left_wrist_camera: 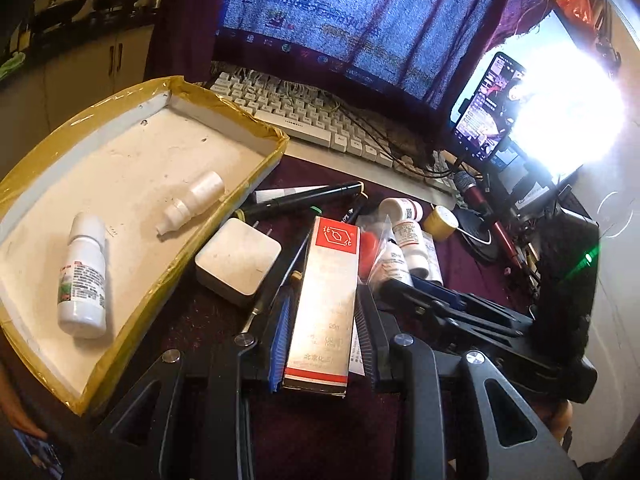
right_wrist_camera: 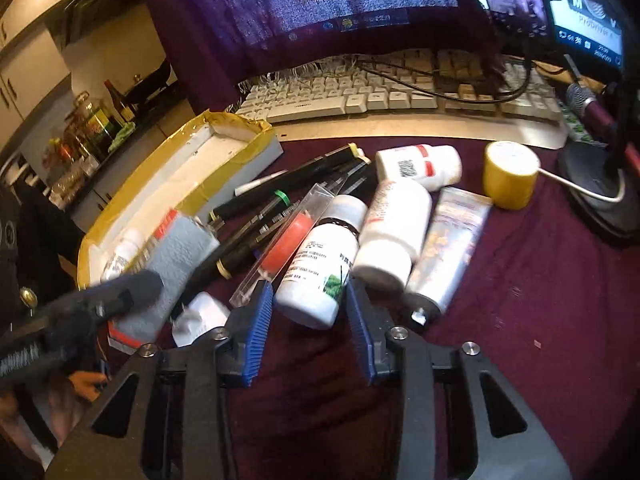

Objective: Organize objects
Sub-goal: 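Grasp the white round-capped pill bottle with the right tool while the left holds the box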

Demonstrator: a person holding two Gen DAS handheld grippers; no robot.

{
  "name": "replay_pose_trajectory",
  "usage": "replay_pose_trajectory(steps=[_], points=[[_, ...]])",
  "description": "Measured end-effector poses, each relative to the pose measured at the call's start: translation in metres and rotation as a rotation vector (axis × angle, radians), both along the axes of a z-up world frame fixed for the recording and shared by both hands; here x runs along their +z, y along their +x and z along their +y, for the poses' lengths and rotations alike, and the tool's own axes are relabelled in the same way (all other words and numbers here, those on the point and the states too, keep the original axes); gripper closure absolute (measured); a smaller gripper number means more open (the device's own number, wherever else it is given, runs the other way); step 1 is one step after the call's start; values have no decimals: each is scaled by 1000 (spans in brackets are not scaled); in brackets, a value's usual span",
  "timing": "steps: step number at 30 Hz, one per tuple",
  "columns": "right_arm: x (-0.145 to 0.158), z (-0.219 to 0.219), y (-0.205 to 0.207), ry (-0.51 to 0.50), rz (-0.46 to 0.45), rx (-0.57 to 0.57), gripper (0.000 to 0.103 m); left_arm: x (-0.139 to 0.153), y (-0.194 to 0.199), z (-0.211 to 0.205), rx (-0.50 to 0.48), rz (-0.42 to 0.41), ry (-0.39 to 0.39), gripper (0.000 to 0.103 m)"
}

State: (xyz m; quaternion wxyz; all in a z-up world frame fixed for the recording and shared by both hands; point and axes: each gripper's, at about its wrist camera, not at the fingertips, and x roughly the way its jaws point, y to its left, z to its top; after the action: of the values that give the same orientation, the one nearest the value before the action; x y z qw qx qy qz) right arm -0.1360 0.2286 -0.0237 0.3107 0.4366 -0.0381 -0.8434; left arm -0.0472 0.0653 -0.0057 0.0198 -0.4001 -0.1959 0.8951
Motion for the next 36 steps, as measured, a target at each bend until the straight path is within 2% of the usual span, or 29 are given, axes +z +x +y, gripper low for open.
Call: replay_pose_trajectory(steps=[4, 7, 12, 17, 21, 24, 26, 27, 30, 32, 36], points=[[1, 10, 14, 53, 21, 3, 70, 0, 4, 0, 8, 4, 2, 76], [6, 1, 15, 101, 49, 24, 68, -2, 7, -1, 8, -10, 9, 76], [1, -6, 0, 71, 17, -5, 67, -1, 6, 2, 13, -10, 0, 76], [-1, -8, -6, 81, 39, 3, 68, 5, 8, 2, 23, 1, -10, 76], [4, 3, 9, 100, 35, 2, 69, 6, 9, -5, 30, -11, 19, 76], [6, 7, 23, 130, 36, 23, 69, 11, 9, -10, 32, -4, 7, 76], [5, 5, 25, 137, 27, 22, 68, 13, 7, -17, 37, -12, 40, 76], [5, 3, 24, 144, 32, 21, 68, 15, 6, -19, 34, -8, 60, 76], [3, -2, 16, 144, 34, -3, 68, 19, 8, -19, 48, 9, 40, 76], [1, -5, 12, 135, 43, -2, 68, 15, 9, -18, 37, 1, 65, 76], [-1, -4, 19, 138, 92, 5, 69, 11, 15, -20, 37, 3, 66, 76]])
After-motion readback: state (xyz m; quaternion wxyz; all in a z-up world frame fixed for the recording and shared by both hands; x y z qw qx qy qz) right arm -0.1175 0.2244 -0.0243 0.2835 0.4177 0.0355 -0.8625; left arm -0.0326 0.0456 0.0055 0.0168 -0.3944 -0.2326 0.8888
